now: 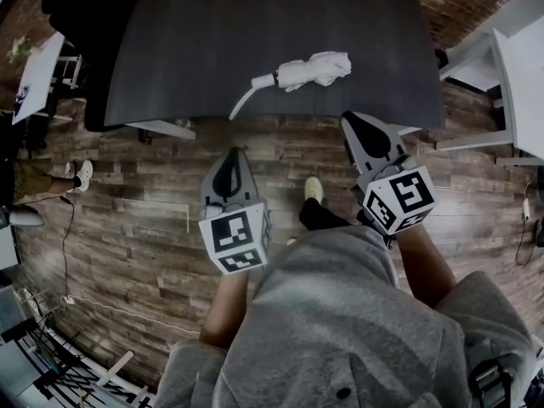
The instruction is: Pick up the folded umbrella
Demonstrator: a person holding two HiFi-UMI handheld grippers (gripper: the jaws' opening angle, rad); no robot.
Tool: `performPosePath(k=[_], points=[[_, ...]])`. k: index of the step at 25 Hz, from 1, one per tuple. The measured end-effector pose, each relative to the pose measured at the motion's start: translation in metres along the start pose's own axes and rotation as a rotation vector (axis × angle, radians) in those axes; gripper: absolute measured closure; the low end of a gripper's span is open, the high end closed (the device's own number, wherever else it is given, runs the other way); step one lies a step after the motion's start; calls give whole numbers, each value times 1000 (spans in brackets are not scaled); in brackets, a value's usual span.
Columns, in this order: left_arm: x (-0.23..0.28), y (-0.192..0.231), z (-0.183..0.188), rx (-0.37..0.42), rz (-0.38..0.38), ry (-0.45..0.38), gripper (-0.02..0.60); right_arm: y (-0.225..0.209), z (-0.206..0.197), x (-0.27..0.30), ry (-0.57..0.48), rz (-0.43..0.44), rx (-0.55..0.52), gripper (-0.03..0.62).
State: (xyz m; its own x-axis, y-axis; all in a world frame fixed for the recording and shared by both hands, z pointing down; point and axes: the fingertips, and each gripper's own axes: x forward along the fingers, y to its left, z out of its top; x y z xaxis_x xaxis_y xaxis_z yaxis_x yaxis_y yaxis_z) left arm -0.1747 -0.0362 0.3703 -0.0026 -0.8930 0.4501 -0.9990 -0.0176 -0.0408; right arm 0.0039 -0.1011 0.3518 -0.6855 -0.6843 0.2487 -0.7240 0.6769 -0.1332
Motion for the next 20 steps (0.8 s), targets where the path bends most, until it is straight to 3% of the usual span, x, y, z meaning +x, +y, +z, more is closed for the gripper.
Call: performPosePath(k=[20], points=[[60,-34,31,37,-3,22,566,-69,4,25,-8,12,29,562]])
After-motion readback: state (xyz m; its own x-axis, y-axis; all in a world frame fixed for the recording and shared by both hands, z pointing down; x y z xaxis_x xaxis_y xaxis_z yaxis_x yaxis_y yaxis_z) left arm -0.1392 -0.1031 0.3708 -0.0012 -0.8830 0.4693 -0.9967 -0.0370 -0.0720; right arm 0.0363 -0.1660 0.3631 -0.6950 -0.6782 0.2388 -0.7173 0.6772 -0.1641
